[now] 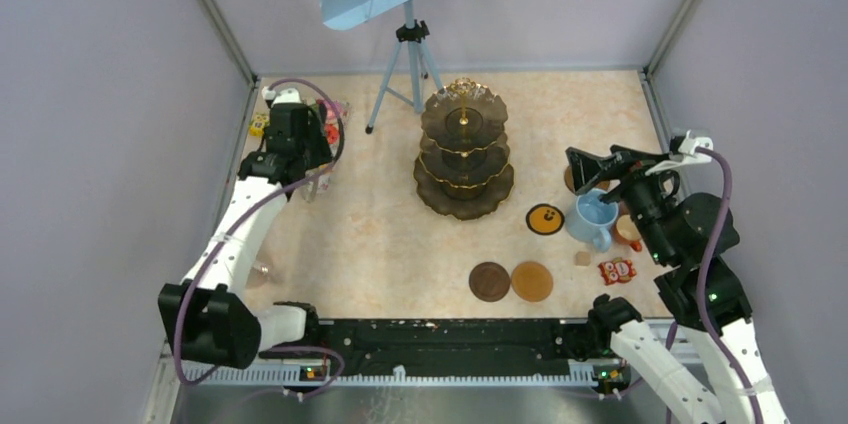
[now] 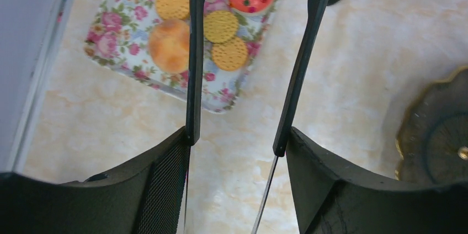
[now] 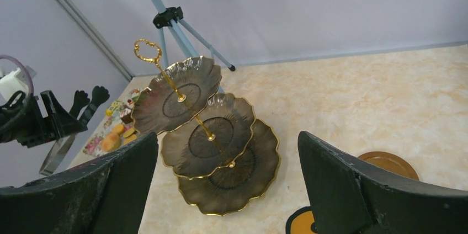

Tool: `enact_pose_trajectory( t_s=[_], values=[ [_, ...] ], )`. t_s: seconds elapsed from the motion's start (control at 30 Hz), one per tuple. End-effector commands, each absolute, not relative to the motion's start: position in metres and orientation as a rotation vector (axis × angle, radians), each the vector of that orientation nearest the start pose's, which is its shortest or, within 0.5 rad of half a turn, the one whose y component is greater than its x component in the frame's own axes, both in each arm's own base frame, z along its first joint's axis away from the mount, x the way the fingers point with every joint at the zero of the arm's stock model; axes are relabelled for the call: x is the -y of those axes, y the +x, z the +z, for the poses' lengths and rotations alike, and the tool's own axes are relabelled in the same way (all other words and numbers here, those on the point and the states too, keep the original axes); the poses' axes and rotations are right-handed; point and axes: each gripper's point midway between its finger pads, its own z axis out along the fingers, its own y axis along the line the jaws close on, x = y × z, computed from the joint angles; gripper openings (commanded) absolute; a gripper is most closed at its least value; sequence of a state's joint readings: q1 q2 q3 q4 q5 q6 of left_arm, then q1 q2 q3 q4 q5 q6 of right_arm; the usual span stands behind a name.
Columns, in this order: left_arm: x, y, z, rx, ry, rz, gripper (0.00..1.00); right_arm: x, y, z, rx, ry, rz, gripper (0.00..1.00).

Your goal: Serve the afternoon tea

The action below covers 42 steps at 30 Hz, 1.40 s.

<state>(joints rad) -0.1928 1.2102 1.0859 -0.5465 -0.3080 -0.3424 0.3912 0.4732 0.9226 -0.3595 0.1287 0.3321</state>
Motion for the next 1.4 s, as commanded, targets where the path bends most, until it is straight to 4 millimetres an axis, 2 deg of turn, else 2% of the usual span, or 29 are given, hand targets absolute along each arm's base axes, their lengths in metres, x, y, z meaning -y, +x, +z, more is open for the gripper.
enact_pose_trajectory(
  t_s=[0.0,0.03,0.13,0.23,0.33,0.43,0.53,0.67,0.9,0.97,1.03,1.13,1.23,1.37],
  values=[
    [0.005,0.367,0.207,-2.23,-0.285,0.055,0.67,-0.091,0.22,0.394,-1.464,0.005,0.521,0.95],
    [-0.003,0.375,0.211,-2.231,-0.3,0.066,0.67,-0.092,0.221,0.394,-1.468,-0.004,0.523,0.95],
    [-0.03,0.391,0.204,-2.257,-0.335,0.118,0.65,-0.096,0.221,0.395,-1.474,-0.022,0.532,0.95],
    [-0.054,0.394,0.19,-2.309,-0.402,0.178,0.61,-0.1,0.222,0.394,-1.475,-0.035,0.548,0.95],
    [-0.063,0.394,0.185,-2.321,-0.422,0.219,0.62,-0.107,0.223,0.393,-1.487,-0.054,0.576,0.95],
    [-0.068,0.394,0.18,-2.344,-0.406,0.23,0.63,-0.113,0.224,0.391,-1.498,-0.071,0.6,0.95],
    [-0.069,0.396,0.166,-2.418,-0.396,0.212,0.63,-0.117,0.225,0.389,-1.505,-0.085,0.616,0.95],
    [-0.07,0.4,0.162,-2.468,-0.367,0.217,0.63,-0.119,0.226,0.388,-1.507,-0.102,0.611,0.95],
    [-0.075,0.426,0.159,-2.504,-0.39,0.172,0.63,-0.115,0.229,0.388,-1.499,-0.113,0.574,0.95],
    [-0.073,0.427,0.158,-2.52,-0.413,0.159,0.63,-0.115,0.228,0.39,-1.494,-0.112,0.573,0.95],
    [-0.068,0.42,0.153,-2.562,-0.419,0.13,0.63,-0.115,0.226,0.391,-1.488,-0.114,0.577,0.95],
    [-0.068,0.398,0.149,-2.6,-0.462,0.154,0.6,-0.114,0.224,0.393,-1.479,-0.113,0.582,0.95],
    [-0.063,0.367,0.137,-2.657,-0.522,0.15,0.59,-0.114,0.223,0.393,-1.477,-0.115,0.586,0.95],
    [-0.062,0.333,0.138,-2.685,-0.585,0.187,0.59,-0.114,0.221,0.394,-1.468,-0.116,0.591,0.95]
  ],
)
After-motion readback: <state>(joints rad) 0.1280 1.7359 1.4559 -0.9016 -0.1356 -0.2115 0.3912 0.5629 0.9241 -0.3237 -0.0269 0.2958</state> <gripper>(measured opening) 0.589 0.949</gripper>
